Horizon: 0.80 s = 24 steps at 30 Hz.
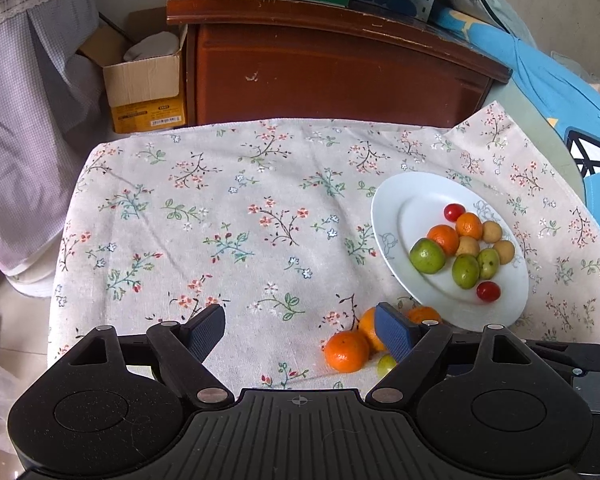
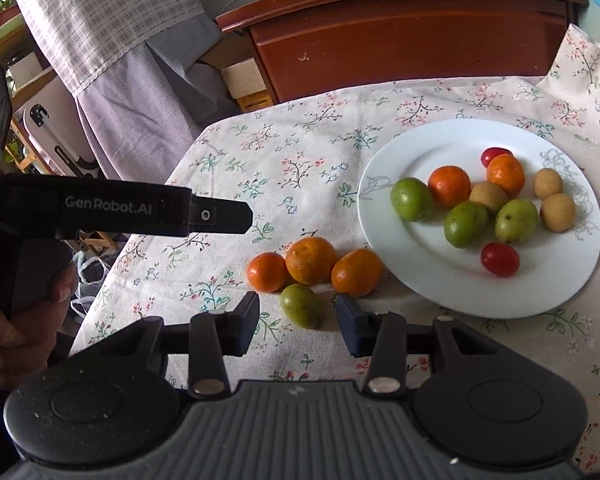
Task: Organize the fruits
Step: 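Withdraw both grippers from the plate toward the remaining fruits, then grasp a tangerine with left gripper while right gripper grasps the green fruit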
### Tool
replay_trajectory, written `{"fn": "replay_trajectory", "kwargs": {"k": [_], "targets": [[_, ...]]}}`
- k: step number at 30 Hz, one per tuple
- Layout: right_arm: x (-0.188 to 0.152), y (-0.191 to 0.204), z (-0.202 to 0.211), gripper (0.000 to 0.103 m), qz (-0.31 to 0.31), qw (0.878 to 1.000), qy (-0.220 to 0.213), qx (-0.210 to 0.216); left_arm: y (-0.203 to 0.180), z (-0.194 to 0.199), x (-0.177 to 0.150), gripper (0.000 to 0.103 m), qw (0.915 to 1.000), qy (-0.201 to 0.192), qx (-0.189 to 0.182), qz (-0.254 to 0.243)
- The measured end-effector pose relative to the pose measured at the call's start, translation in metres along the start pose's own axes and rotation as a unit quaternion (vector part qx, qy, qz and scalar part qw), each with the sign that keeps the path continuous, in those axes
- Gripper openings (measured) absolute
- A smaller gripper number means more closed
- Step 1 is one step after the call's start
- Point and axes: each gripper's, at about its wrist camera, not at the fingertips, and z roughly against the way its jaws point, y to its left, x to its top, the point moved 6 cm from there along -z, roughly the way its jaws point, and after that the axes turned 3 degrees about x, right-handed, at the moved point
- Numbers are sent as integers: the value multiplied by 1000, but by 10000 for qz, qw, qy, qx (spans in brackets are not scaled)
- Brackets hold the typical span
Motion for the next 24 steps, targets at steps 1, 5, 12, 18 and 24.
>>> {"fn": "replay_trajectory", "kwargs": {"k": [1,5,12,18,24], "targets": [[-1,1,-2,44,30,10000,19,-9,1,-1,-1,83,10000,8,28,-37],[-3,3,-9,42,226,9997,5,-132,5,-4,-6,81,10000,51,8,-77],[-5,4,-13,26,402,9990,15,-218,1,-7,-11,81,9996,78,-93,-255],[-5,0,4,26,217,9992,110,-325,-11,-11,-20,79,9974,101,-135,-702],[-11,-11,18,26,72,9988,153,-464,-21,-20,-29,69,9946,180,-173,-1009]]}}
